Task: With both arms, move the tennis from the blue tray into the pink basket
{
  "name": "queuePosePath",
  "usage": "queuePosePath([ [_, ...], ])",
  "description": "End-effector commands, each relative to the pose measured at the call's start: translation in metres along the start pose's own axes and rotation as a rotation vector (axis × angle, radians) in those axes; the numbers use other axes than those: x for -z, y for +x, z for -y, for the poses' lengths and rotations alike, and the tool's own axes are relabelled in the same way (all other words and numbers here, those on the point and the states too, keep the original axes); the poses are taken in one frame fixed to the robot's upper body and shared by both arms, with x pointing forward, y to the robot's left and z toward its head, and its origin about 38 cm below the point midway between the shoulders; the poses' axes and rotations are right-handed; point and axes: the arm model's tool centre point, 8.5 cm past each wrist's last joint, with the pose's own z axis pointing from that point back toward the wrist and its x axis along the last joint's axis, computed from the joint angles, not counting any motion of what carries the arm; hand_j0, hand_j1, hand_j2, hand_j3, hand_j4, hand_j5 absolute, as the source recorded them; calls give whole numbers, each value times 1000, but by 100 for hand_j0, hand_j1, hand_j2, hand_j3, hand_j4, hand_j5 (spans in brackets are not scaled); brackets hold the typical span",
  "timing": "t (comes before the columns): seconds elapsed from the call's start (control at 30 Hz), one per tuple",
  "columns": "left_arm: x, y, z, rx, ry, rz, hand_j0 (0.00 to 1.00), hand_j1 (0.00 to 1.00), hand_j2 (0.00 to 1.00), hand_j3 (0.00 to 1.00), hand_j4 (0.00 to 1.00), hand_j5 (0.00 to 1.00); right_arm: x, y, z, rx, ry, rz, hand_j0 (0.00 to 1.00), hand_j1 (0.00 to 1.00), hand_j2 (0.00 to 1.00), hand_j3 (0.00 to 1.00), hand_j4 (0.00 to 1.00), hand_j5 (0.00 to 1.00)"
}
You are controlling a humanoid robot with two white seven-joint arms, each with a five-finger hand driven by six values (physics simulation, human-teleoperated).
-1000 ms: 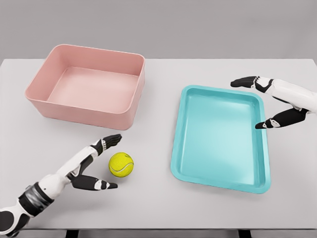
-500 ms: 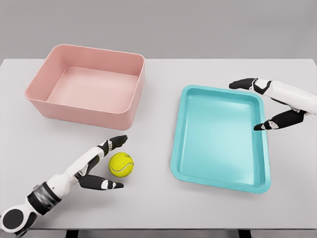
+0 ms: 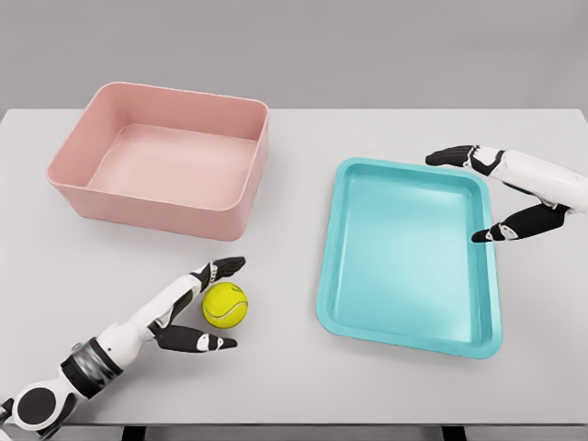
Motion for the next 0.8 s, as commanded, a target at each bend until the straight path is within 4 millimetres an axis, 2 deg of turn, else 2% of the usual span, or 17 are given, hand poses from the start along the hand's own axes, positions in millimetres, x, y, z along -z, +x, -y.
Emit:
queuePosePath([
  [0.0, 0, 0, -1, 3, 1, 1, 74, 74, 74, 74, 74, 74, 0, 0, 1, 7, -5, 1, 100, 100, 100, 100, 100, 100],
  [0.03, 0, 0, -1, 3, 1, 1, 66, 66, 66, 66, 66, 66, 0, 0, 1, 7, -5, 1, 100, 100, 100, 100, 100, 100],
  [0.1, 0, 0, 0, 4, 0, 3, 58, 58, 58, 58, 58, 58, 0, 0, 0, 9, -5, 2, 100, 100, 100, 100, 100, 100],
  [0.3, -1, 2, -1, 8, 0, 14, 49, 49, 49, 49, 49, 49, 0, -1, -3, 15, -3, 1, 100, 100, 100, 100, 100, 100],
  [0.77, 0, 7, -7, 17, 12, 29, 46, 46, 46, 46, 46, 46, -1, -1, -2, 12, -3, -1, 100, 100, 100, 100, 100, 100],
])
